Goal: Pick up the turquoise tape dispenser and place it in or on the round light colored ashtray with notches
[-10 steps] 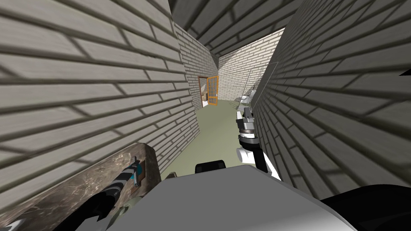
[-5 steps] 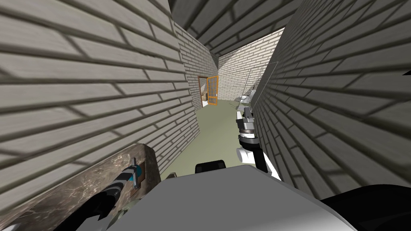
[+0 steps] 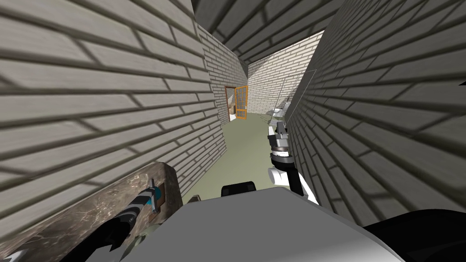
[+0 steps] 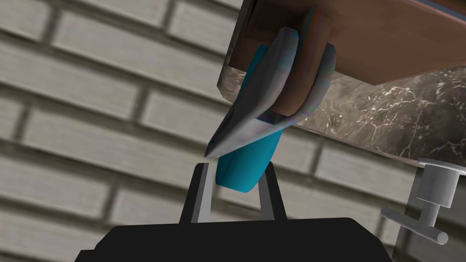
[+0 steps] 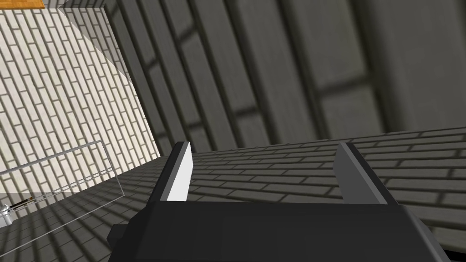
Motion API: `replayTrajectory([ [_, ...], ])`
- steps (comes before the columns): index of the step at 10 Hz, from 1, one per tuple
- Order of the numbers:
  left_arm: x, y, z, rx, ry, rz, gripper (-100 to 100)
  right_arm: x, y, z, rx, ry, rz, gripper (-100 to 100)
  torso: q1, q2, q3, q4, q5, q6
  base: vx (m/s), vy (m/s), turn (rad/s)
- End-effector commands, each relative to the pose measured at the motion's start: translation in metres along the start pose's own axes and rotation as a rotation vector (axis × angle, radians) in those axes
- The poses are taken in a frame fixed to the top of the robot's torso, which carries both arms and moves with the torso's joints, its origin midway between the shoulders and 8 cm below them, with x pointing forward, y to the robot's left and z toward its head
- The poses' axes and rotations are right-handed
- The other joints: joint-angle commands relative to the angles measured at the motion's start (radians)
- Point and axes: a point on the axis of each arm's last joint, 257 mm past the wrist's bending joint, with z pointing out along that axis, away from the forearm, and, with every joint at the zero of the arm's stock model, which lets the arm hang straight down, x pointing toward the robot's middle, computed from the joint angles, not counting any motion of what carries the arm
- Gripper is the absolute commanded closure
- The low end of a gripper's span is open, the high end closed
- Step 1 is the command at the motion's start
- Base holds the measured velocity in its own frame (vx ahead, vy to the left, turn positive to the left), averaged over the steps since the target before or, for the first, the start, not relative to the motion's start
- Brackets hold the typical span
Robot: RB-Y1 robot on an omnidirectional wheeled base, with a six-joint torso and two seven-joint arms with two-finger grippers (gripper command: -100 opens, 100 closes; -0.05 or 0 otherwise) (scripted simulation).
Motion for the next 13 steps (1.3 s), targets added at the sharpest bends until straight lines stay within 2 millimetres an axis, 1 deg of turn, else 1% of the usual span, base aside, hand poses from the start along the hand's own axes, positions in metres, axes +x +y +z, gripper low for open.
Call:
replayTrajectory([
  [1,0.000,0.000,0.000,0.000,0.000,0.000,0,0.000,0.000,0.000,0.000,0.000,0.000,0,0.000,0.000,0.000,0.000,0.000,0.000,0.000,0.000,0.000],
  [2,-0.003,0.012,0.002,-0.022,0.009,0.005,100,0.000,0.000,0.000,0.000,0.000,0.000,0,0.001,-0.001,0.000,0.000,0.000,0.000,0.037,-0.046,-0.063],
  [5,-0.014,0.033,0.001,-0.063,0.021,0.015,100,0.000,0.000,0.000,0.000,0.000,0.000,0,-0.002,-0.006,-0.004,-0.002,0.001,0.001,0.053,-0.059,-0.035],
  [9,-0.040,0.057,-0.006,-0.114,0.030,0.031,100,0.000,0.000,0.000,0.000,0.000,0.000,0,-0.002,-0.005,-0.003,-0.002,0.001,0.000,0.027,-0.056,-0.018],
  [10,-0.048,0.063,-0.009,-0.127,0.031,0.038,100,0.000,0.000,0.000,0.000,0.000,0.000,0,-0.001,-0.004,-0.003,-0.002,0.001,0.000,0.015,-0.041,0.002],
  [11,-0.047,0.062,-0.009,-0.126,0.034,0.032,100,0.000,0.000,0.000,0.000,0.000,0.000,0,-0.001,-0.004,-0.003,-0.001,0.001,0.000,0.007,-0.024,0.007],
  [13,-0.063,0.072,-0.015,-0.152,0.036,0.046,100,0.000,0.000,0.000,0.000,0.000,0.000,0,0.000,-0.003,-0.002,-0.001,0.001,0.000,0.003,-0.023,-0.001],
])
